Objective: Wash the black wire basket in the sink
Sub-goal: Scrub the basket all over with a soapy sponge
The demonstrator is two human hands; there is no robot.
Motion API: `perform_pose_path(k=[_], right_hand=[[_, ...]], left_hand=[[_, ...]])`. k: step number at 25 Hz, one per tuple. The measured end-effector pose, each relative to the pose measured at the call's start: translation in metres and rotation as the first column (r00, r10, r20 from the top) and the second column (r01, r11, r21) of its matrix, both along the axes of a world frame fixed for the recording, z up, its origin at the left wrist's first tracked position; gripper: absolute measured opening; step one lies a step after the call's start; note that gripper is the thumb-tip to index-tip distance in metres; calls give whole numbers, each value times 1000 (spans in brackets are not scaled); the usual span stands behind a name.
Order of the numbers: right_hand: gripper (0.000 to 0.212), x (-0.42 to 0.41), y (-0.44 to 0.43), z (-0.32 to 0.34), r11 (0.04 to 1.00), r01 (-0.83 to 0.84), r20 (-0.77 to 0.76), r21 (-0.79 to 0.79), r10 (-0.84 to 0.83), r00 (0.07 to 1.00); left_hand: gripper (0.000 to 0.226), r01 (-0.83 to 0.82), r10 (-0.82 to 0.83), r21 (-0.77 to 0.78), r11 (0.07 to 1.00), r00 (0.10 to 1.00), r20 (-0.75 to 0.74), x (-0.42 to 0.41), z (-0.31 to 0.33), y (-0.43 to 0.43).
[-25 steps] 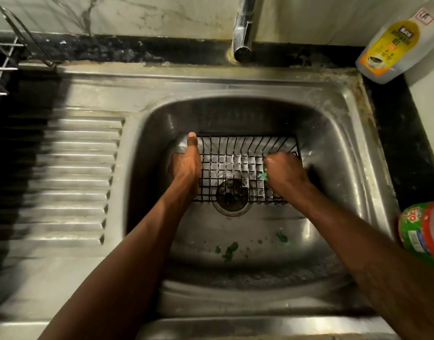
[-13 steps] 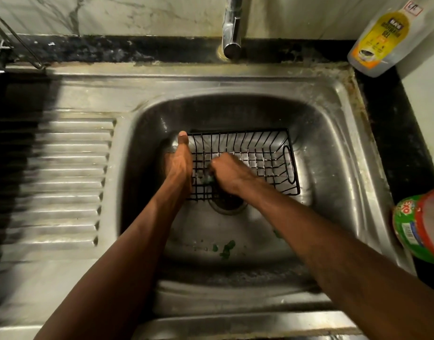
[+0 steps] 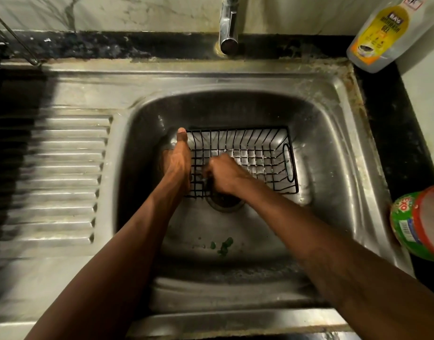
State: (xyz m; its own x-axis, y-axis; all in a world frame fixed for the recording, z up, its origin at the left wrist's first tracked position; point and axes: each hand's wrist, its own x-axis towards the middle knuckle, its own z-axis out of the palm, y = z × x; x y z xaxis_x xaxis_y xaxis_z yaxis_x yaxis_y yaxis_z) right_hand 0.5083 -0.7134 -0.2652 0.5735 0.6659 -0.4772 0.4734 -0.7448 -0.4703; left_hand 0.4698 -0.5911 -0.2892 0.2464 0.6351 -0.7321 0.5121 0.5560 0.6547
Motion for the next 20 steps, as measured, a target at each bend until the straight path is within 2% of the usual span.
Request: perform_pose_path(k=[1,2,4,6,8,11,13,15,17,20], right_hand=[[9,-6,13,-1,999,19,-82,50,-14,997],[14,-9,21,-3,996,35,-106,80,-27,994],[5,-6,20,-5,998,34,-70,50,-30,997],[19,9,-4,-5,998,-15,12,-56,15,1000],[22,28,-38,-3,978,-64,69,-200,79,994],[15,48,-71,7,909,-54,269,-413,178,947],[25,51,-76,8,871,-57,291,-489,224,930],[22,49,-68,10,903,-87,197,-422,185,963],[22,37,-46,10,970,-59,3,-235,62,998],[23,7,7,-2,999,2,-150,-37,-8,989]], left_hand=[[128,-11,11,10,1000,1000,11,1,-1,0],[120,-23,23,11,1000,1000,19,1,1,-1],[106,-31,32,-13,999,999,41,1,8,0],[98,-9,11,-30,999,999,40,-1,9,1],[101,-10,12,-37,999,999,44,-3,8,1],[120,-6,6,4,1000,1000,21,-2,0,3],[125,27,-25,51,998,999,-27,0,-12,4],[131,41,-39,47,998,999,-33,0,-13,4],[135,23,-23,16,1000,1000,-14,-2,-1,2],[117,19,-18,-16,1000,999,43,-3,11,-2]])
